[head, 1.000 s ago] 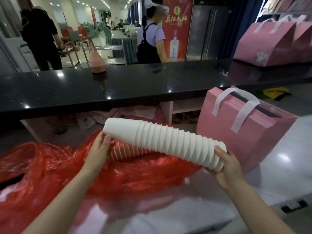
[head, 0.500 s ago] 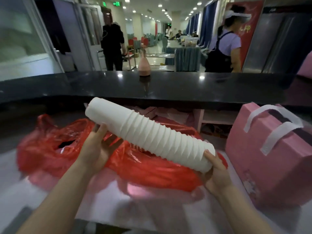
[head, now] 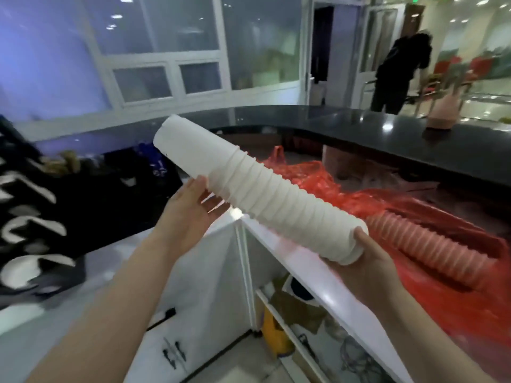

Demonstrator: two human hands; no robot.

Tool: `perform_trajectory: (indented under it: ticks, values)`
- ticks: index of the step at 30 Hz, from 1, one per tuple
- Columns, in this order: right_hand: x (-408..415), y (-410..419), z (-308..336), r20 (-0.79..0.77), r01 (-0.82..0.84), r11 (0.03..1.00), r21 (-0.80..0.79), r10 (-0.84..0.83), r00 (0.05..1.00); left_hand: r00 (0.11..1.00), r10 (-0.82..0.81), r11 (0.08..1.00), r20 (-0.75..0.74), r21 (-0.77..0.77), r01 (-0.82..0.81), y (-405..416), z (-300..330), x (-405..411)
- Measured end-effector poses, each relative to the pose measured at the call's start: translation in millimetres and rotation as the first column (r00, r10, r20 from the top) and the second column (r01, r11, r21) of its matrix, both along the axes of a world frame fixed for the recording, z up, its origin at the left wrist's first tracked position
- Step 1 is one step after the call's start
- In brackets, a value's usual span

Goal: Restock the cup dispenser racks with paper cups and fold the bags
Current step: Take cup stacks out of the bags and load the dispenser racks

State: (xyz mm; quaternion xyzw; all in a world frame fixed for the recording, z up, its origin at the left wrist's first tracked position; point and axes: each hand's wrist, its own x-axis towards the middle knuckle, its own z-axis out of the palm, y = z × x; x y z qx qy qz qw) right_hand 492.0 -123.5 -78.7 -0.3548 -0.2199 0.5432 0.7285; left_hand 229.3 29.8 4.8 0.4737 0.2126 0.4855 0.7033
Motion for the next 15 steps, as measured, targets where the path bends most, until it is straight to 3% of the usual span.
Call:
perform_trajectory:
  ticks: [3,10,15]
  values:
    - [-68.3,28.3,10.6,-0.157,-0.137,0.99,0.029,0.14,0.978,0.988,0.151,0.986,-0.046,0.073,-0.147,-20.4,15.9,-75.0]
    - [-268.2,85.8,50.6,0.028,-0.287,0.957,0.044,0.286,0.958,0.904,0.426,0.895,-0.031,0.161,-0.417,-66.5,60.9,-274.7]
    - [-420.1,113.0,76.2,0.081,-0.365,0.927,0.089,0.359,0.93,0.838,0.545,0.805,0.023,0.263,-0.531,-83.6,90.3,-420.0]
